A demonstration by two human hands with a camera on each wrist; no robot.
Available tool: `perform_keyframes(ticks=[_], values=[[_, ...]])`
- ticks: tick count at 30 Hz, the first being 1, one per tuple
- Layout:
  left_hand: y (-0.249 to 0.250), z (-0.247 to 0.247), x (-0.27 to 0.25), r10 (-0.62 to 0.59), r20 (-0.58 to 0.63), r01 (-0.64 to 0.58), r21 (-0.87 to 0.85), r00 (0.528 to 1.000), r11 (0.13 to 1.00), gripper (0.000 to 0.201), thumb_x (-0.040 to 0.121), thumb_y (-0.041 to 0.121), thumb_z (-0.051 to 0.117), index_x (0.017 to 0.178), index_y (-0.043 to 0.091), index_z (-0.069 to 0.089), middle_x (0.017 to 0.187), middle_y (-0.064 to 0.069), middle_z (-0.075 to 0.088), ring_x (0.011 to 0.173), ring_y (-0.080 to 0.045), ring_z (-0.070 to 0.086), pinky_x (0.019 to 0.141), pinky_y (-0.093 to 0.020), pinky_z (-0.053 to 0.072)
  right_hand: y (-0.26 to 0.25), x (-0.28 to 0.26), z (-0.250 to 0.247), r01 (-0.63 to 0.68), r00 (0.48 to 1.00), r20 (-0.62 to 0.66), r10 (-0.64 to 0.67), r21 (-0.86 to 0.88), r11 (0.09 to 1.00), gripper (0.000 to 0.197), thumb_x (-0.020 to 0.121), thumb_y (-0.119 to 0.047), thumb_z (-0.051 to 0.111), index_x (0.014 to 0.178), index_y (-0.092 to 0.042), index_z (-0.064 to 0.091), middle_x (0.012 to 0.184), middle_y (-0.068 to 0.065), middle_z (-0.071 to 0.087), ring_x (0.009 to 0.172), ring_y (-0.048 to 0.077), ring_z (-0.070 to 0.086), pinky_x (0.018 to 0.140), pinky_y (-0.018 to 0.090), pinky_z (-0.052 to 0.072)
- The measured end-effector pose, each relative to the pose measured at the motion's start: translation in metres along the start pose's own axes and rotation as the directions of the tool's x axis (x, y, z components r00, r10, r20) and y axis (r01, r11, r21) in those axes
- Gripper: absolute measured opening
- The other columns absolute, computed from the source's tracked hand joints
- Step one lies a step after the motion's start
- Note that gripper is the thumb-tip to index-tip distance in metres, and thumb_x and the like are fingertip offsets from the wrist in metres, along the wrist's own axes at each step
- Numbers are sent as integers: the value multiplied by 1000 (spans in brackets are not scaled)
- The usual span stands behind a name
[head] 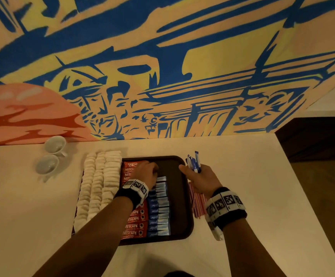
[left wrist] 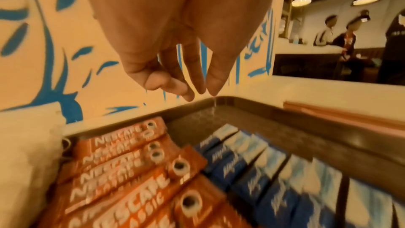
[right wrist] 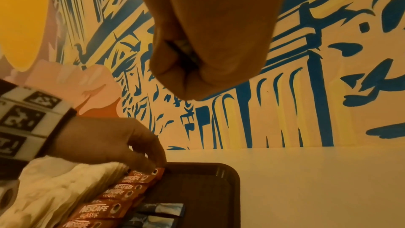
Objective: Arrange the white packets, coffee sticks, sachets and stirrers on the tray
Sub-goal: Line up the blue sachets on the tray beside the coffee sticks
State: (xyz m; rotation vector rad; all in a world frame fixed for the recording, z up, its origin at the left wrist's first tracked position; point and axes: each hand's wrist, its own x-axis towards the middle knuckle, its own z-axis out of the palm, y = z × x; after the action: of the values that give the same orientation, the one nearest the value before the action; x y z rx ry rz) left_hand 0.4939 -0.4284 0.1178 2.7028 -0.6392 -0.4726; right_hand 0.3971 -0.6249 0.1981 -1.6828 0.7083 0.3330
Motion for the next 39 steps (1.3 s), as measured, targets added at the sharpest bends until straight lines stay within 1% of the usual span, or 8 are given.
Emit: perform_keyframes(ticks=[7,12,18,22,25,29,34,39], values=[[18,-82,-34,-82,-189,-22,-492,979,870,12,93,29,65,102,29,73,100,15,70,92,-3,63,81,-20,49,-19,-27,29,121,989,93,-118,-30,992,38,94,-43,71,75,-21,47,55,-3,41,46,13,36,46,25,34],[25,-137,-73,63,-198,-178,-642,978,746,21,100,34,58,108,24,74,98,17,72,94,7,63,79,-6,43,-34,-58,57,322,944,140,-299,-189,928,34,99,-36,65,73,-22,48,48,-11,46,42,1,42,53,20,35],[12,-151,-108,196,-160,-253,-576,967,777,21,85,54,70,97,37,76,94,12,72,91,-10,65,87,-36,54,-33,-75,89,412,910,191,-368,-312,856,13,97,-34,69,96,-22,64,76,-10,59,68,4,55,67,25,42],[9,-162,-127,270,-142,-301,-584,952,754,11,88,41,74,97,37,77,97,9,71,88,-15,61,86,-35,53,-36,-88,98,425,904,192,-381,-316,848,27,97,-38,69,116,-19,67,103,-2,71,90,14,66,84,35,53],[6,-169,-137,329,-127,-338,-592,936,731,11,86,34,77,97,32,77,99,10,70,84,-14,61,81,-26,51,-41,-96,97,470,879,243,-411,-287,835,14,98,-33,68,93,-19,65,79,-6,64,72,9,60,71,29,47],[7,-172,-139,289,-192,-346,-592,938,728,8,91,30,72,93,23,75,96,9,70,87,-10,63,82,-24,48,-47,-105,98,475,876,240,-419,-279,834,36,98,-29,67,71,-25,45,58,-10,40,47,0,39,57,21,31],[11,-183,-139,183,-289,-337,-696,940,634,11,101,23,58,96,14,64,92,-4,75,84,-18,70,69,-32,53,-41,-110,79,407,913,156,-378,-264,874,33,101,-38,61,75,-20,49,54,-9,44,43,-2,42,54,18,32],[9,-189,-132,180,-223,-285,-673,958,682,7,97,24,64,96,18,66,77,-5,74,72,-17,70,67,-30,50,-40,-109,60,222,974,-5,-226,201,954,41,91,-48,71,100,-8,66,57,-6,39,46,10,31,43,23,28]])
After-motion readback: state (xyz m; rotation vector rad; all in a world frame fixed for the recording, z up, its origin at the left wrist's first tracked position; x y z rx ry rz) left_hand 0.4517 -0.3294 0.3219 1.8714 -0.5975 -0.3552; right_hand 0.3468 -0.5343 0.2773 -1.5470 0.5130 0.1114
